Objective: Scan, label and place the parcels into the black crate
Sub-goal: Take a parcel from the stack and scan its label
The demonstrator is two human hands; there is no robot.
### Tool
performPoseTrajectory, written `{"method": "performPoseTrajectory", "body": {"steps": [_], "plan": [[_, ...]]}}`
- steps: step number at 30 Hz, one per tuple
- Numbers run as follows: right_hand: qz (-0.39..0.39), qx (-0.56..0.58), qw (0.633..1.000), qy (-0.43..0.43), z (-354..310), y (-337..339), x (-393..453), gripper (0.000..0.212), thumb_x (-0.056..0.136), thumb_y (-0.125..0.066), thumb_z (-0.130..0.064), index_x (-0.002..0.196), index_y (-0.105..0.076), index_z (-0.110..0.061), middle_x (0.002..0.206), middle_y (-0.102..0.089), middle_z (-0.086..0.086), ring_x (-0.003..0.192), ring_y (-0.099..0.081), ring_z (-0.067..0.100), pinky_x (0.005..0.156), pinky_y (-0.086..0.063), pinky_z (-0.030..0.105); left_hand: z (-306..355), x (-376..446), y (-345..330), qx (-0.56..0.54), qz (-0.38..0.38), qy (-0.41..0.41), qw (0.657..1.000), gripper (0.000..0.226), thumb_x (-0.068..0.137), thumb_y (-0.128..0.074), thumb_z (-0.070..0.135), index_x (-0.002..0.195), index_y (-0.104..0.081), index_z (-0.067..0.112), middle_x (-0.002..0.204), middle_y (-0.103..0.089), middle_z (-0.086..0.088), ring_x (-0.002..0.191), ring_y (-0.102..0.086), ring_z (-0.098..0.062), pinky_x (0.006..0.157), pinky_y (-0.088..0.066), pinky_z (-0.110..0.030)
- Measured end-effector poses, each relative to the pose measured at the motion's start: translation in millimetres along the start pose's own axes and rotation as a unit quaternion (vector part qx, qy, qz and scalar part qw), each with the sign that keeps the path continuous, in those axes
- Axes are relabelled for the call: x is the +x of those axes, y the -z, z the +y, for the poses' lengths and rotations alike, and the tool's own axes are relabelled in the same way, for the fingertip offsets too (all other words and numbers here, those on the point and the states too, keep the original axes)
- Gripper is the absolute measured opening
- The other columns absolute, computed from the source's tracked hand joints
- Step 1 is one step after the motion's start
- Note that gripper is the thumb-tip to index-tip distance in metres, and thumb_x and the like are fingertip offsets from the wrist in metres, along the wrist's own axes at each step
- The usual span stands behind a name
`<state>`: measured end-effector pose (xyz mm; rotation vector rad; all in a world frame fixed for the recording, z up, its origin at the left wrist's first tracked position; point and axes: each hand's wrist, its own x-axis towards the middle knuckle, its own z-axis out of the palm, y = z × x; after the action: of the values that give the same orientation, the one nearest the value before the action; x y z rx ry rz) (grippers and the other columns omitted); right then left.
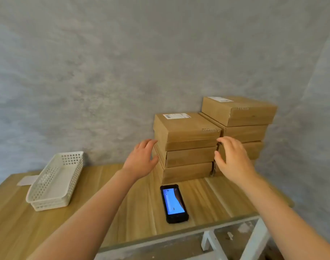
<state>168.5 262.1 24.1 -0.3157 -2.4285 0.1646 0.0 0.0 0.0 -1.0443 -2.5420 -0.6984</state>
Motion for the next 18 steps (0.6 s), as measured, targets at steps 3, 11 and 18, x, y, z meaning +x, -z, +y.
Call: {"method": "performPoseTrajectory", "body": {"steps": [3,11,18], "plan": [[-0.018,0.034,0.998,-0.047,16,-18,17,0.045,0.097,-0.054,-0.026,0.138,-0.047,-0.012,0.142,-0.05,0.008,0.135,-0.04,0.025,0.112,-0.035,0.041,-2,26,-16,-0.058,0.001,0.027,0.998,0.062,0.099,-0.049,0.037,0.155,-0.024,0.023,0.158,-0.03,-0.004,0.145,-0.03,-0.026,0.114,-0.032,-0.04],[-0.006,0.2,0.952,-0.231,27,-65,70,0.053,0.098,-0.054,-0.031,0.147,-0.036,-0.02,0.151,-0.041,0.004,0.139,-0.039,0.024,0.115,-0.035,0.044,-3,89,-55,-0.244,0.024,0.05,0.968,0.065,0.099,-0.05,0.046,0.155,-0.019,0.032,0.164,-0.014,0.0,0.149,-0.02,-0.021,0.117,-0.024,-0.035],[0.065,0.295,0.903,-0.305,23,-100,84,0.059,0.099,-0.055,-0.032,0.151,-0.03,-0.019,0.152,-0.038,0.004,0.135,-0.043,0.02,0.109,-0.039,0.034,-15,102,-84,-0.38,0.043,0.031,0.924,0.069,0.092,-0.05,0.057,0.153,-0.023,0.04,0.161,-0.023,0.009,0.147,-0.02,-0.003,0.122,-0.024,-0.039]]}}
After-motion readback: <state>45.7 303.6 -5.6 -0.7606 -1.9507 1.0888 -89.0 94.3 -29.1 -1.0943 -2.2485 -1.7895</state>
